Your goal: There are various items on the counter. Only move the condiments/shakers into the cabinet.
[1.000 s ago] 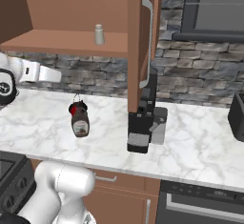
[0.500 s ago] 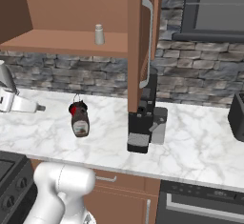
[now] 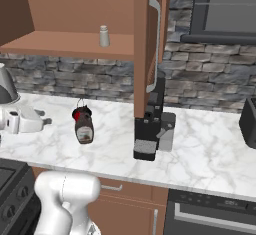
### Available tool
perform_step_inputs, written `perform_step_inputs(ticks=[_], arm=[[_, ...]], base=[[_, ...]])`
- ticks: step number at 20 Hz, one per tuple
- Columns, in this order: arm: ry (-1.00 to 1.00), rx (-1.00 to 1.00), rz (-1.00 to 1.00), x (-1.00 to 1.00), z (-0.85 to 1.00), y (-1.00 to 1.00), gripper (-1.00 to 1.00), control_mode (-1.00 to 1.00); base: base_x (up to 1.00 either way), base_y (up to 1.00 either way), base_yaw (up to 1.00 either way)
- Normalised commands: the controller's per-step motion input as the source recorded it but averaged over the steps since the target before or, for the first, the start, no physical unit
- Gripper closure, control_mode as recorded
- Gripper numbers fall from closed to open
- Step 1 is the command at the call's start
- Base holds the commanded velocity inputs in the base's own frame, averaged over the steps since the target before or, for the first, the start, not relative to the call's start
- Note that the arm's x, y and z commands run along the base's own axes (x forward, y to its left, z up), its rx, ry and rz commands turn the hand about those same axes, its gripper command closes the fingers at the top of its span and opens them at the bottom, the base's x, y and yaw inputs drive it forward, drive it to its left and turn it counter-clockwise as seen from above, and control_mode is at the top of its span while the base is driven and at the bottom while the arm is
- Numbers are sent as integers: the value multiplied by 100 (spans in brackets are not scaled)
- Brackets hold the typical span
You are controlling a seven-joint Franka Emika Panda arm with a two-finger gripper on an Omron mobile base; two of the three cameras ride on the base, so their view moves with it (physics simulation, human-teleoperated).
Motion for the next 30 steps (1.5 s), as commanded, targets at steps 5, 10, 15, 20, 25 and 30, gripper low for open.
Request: perform_step_inputs(ticks=[5, 10, 15, 20, 25, 30], arm=[[-21, 7, -17, 42, -29, 22, -100, -100], [-13, 1, -19, 62, -19, 24, -100, -100], [-2, 1, -11, 35, -4, 3, -100, -100], [3, 6, 0, 19, -2, 4, -100, -100], [13, 3, 0, 6, -20, 3, -100, -100], [16, 0, 2, 1, -35, 0, -100, -100]], base=[[0, 0, 0], [0, 0, 0], [0, 0, 0], [0, 0, 0], [0, 0, 0], [0, 0, 0]])
